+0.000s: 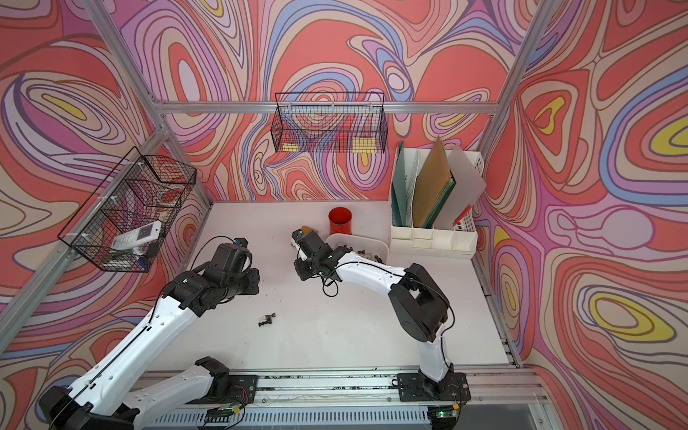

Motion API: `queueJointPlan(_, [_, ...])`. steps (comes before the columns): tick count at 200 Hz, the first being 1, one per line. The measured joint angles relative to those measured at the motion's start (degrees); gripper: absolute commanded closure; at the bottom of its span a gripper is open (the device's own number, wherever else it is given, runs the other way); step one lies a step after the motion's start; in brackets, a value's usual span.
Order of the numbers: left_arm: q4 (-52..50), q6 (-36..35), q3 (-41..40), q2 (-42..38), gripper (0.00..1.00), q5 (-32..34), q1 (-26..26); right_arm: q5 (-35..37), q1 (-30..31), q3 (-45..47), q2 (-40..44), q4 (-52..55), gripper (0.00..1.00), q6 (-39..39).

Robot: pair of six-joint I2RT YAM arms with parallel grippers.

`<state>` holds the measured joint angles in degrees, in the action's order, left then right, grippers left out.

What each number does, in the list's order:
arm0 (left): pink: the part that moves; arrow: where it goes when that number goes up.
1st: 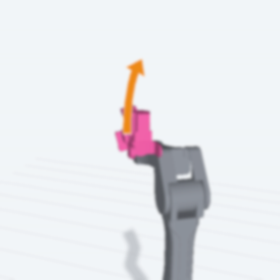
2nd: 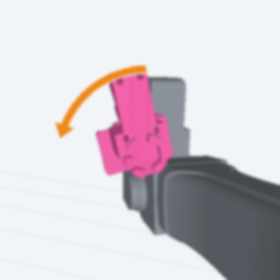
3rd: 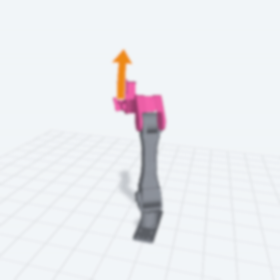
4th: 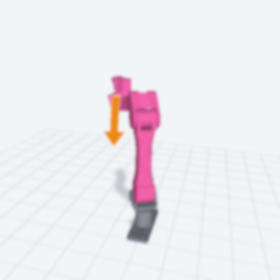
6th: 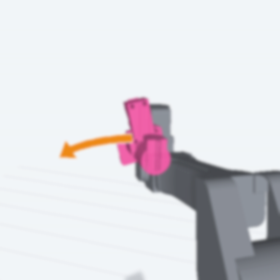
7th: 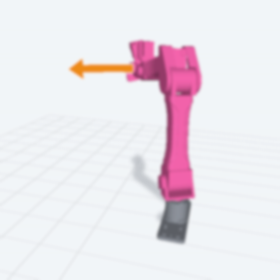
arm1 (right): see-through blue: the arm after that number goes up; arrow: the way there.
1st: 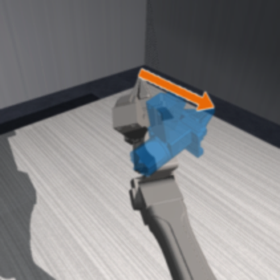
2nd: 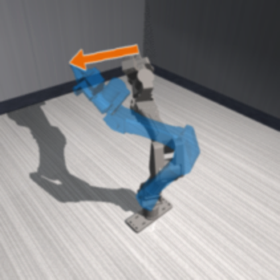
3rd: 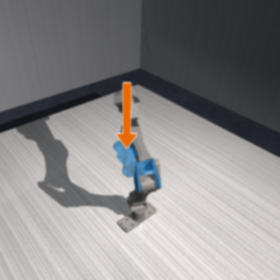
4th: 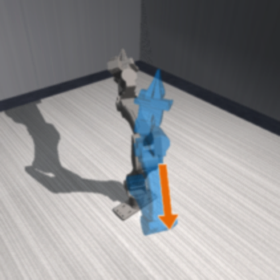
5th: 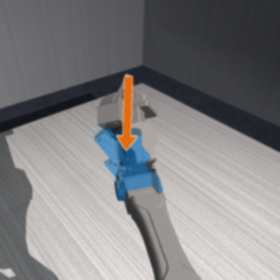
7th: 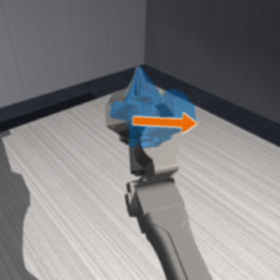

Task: Put the chess pieces into the storage box
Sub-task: Pick up the chess piece at the center of the board.

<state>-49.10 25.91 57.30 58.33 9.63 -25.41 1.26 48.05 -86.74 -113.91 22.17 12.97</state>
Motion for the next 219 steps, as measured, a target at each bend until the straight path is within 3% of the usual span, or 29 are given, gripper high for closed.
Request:
queueJointPlan(30, [-0.1,-0.1,-0.9,-1.5,0.65,0.0,0.3,9.4,1.0,-8.2,-9.2,7.8,0.59,3.9])
queueJointPlan(79, [0.2,-0.6,-3.7,-5.2,0.66,0.2,0.6,19.2,1.1,-15.6,-16.5,16.2,0.58,6.5])
queueJointPlan(144, [0.3,-0.7,-6.9,-7.3,0.66,0.2,0.7,24.8,1.2,-19.2,-20.0,19.5,0.58,6.9])
queueJointPlan(219, [0.7,-0.6,-8.3,-8.7,0.66,0.2,0.7,26.5,1.2,-18.4,-19.8,20.0,0.57,8.2])
